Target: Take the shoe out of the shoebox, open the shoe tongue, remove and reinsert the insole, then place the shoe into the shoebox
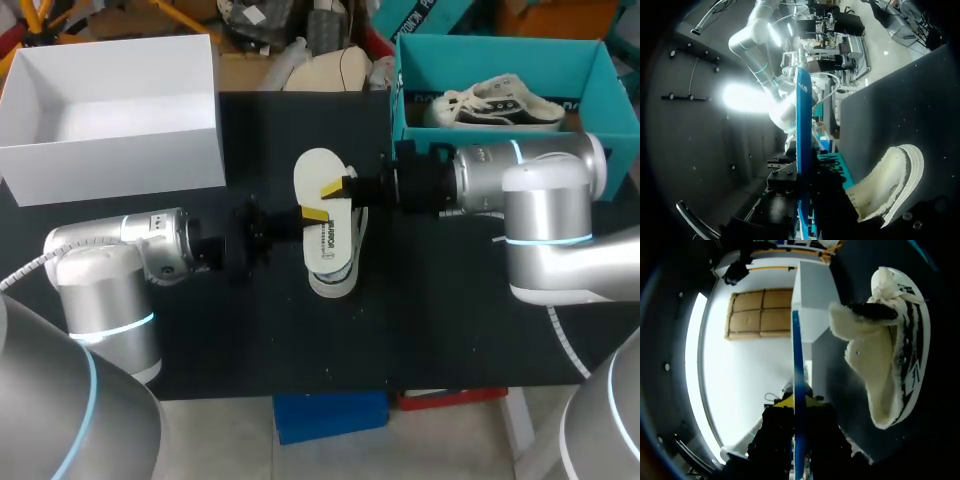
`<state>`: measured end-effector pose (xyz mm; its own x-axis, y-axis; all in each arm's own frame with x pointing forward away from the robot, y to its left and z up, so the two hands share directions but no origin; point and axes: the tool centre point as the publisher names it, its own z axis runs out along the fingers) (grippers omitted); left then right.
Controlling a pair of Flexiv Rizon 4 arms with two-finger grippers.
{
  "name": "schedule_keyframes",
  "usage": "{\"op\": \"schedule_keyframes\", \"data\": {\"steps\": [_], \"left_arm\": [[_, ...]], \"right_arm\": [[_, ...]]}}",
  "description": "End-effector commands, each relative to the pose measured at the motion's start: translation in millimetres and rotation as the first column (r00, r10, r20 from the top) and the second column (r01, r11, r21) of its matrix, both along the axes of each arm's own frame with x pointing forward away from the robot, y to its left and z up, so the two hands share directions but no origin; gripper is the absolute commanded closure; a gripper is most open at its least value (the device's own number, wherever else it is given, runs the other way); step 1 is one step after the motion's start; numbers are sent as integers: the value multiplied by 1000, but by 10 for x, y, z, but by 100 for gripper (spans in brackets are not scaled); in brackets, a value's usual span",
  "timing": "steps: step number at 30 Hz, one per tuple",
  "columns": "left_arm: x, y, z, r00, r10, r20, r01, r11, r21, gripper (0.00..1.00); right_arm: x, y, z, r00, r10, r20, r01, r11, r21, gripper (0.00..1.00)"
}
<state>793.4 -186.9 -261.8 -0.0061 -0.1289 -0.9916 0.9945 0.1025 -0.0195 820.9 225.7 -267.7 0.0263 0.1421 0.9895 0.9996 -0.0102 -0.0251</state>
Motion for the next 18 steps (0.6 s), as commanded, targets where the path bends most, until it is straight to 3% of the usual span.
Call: {"op": "schedule_keyframes", "data": {"steps": [1, 2, 9, 18], "left_arm": [[4, -8, 6, 1000, 17, -1, -17, 1000, -1, 100], [4, 0, 8, 1000, 20, -1, -20, 1000, -2, 100], [-103, 139, -10, 1000, -12, -23, 13, 999, 38, 100], [-444, 481, -275, 995, -75, -59, 86, 971, 223, 100]], "right_arm": [[-16, 20, 1, 1000, -2, 2, 2, 1000, -3, 27], [-19, 21, 7, 1000, -3, 5, 3, 1000, -8, 0], [-51, -115, 46, 997, -21, 71, 29, 992, -122, 0], [-262, -480, 88, 982, -78, 170, 118, 964, -239, 0]]}}
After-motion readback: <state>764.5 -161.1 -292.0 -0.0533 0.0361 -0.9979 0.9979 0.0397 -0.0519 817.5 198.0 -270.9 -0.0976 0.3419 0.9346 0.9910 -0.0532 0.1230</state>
